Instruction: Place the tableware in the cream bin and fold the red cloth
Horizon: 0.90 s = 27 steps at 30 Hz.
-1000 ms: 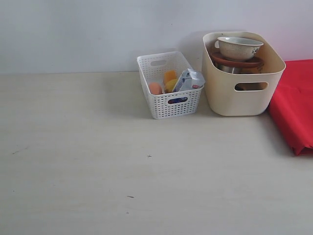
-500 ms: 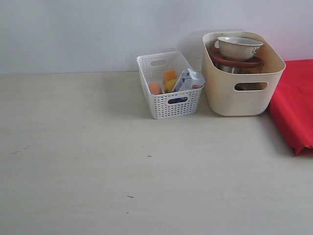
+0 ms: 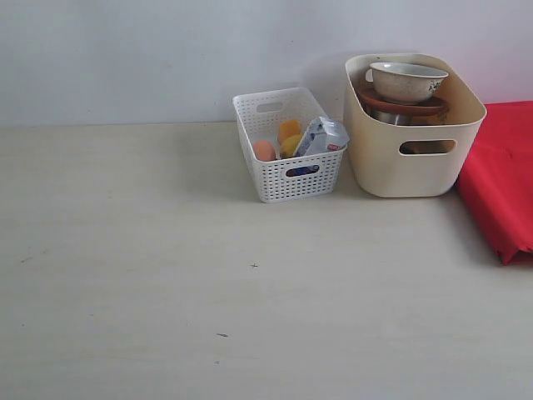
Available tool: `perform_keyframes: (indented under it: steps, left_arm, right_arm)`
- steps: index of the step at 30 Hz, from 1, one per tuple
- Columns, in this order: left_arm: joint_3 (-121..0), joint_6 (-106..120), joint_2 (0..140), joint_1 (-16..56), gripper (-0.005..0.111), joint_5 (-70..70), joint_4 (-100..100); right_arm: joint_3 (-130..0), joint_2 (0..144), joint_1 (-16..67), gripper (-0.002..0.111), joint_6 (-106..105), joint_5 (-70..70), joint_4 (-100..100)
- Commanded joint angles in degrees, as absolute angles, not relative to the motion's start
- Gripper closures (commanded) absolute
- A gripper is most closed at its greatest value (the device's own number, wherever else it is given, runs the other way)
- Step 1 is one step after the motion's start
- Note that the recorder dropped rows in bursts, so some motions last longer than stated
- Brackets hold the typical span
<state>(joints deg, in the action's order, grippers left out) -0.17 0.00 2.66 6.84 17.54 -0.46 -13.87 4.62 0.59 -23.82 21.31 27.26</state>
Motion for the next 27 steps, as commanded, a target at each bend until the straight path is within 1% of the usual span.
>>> perform_keyframes:
  steps: [1, 8, 27]
  left_arm:
    - [0.00, -0.50, 2.41, 6.60, 0.107, 17.40, -1.06]
    - [0.00, -0.50, 2.41, 6.60, 0.107, 17.40, -1.06]
    - [0.00, -0.50, 2.41, 6.60, 0.107, 17.40, -1.06]
  right_arm:
    - [-12.03, 4.43, 0.69, 0.108, -24.33, 19.30, 26.47]
    - [-9.47, 4.43, 0.69, 0.108, -23.83, 16.62, 26.47]
    - [-9.46, 4.43, 0.69, 0.108, -23.84, 16.73, 26.61]
